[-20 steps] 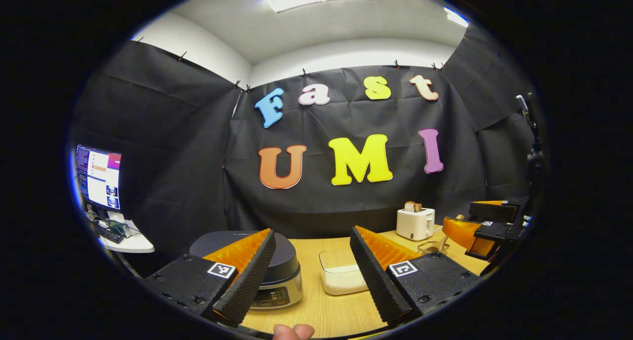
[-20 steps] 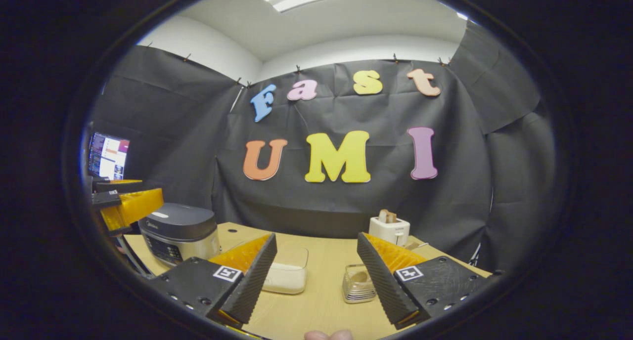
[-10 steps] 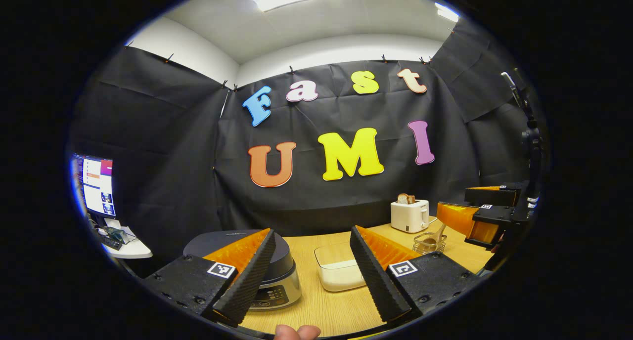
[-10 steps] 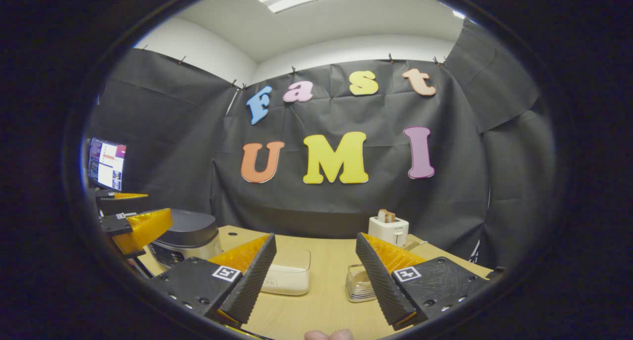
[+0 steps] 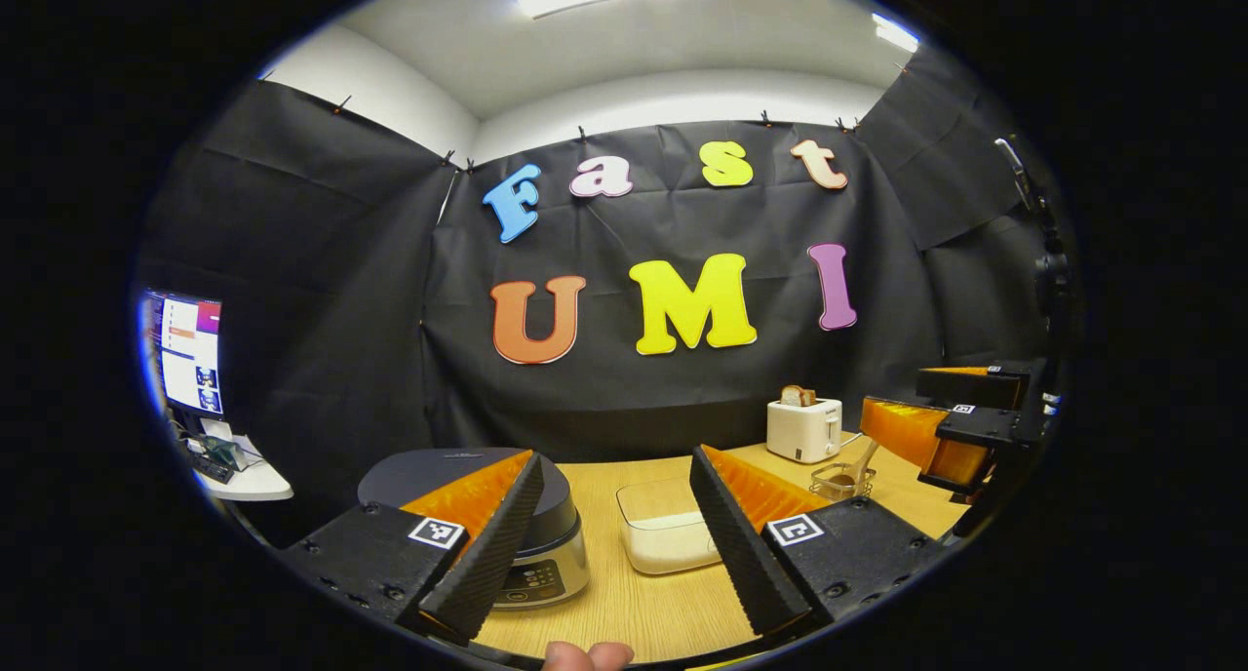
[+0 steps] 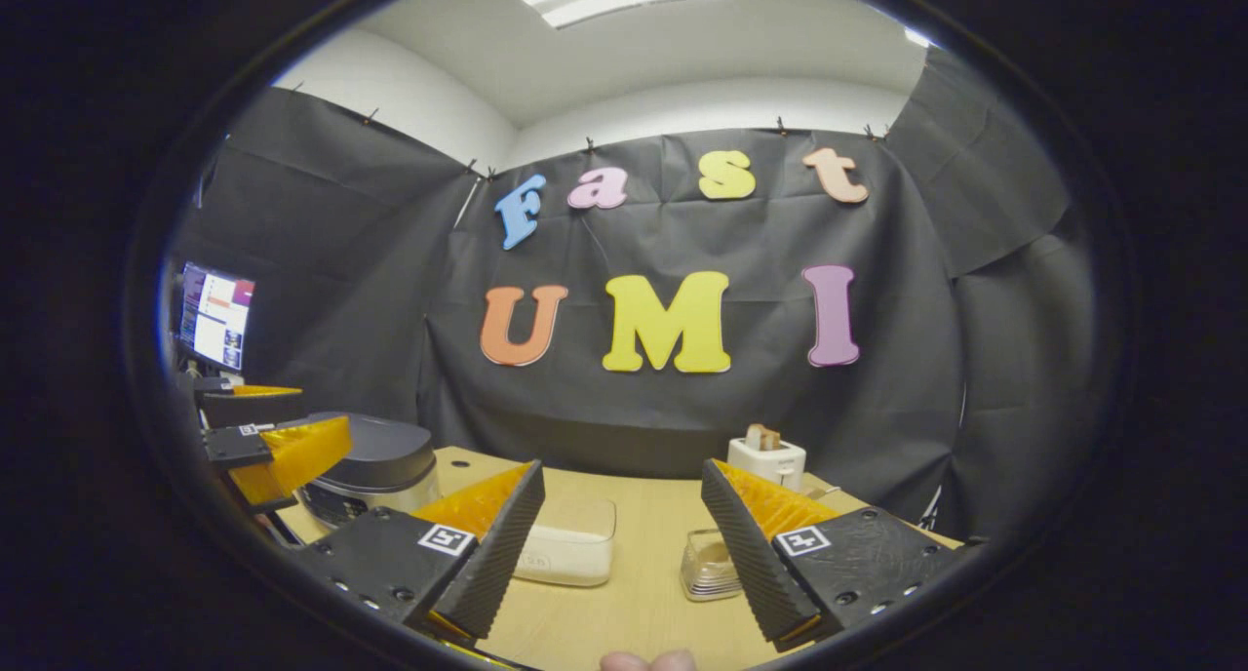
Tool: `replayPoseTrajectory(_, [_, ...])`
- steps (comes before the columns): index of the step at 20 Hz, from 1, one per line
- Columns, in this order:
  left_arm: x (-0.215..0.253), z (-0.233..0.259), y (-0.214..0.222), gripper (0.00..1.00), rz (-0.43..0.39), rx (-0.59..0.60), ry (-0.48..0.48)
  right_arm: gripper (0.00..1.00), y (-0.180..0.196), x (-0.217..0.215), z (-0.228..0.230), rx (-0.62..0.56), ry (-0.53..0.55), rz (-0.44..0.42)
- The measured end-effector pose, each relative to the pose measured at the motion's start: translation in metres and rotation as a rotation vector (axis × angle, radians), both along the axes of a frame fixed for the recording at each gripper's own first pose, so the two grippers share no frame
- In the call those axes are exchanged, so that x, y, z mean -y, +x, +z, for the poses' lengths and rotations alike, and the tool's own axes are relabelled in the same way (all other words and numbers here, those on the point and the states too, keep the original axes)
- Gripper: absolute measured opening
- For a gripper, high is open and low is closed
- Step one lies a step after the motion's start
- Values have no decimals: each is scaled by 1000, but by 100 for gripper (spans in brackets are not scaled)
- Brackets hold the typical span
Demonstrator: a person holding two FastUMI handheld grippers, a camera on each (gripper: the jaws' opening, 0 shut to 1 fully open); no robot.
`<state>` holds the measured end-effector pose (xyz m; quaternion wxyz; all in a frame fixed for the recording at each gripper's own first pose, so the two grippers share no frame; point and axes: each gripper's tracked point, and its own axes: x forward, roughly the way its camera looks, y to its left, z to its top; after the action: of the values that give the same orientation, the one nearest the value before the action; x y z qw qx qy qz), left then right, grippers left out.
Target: Close the left gripper, press the button to open the rice cooker; take a wooden spoon from the chopstick holder with the right hand, scoop a spoonful of rice and pour it into the rice cooker, then put the wooden spoon back into the chopstick holder.
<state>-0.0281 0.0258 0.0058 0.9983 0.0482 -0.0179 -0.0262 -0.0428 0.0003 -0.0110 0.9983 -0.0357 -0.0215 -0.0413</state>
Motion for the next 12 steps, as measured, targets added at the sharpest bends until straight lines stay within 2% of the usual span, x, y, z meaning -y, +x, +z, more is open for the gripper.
replayPoseTrajectory(12, [-13,-8,3,96,31,-23,18,96,-1,0,-6,-3,-10,-5])
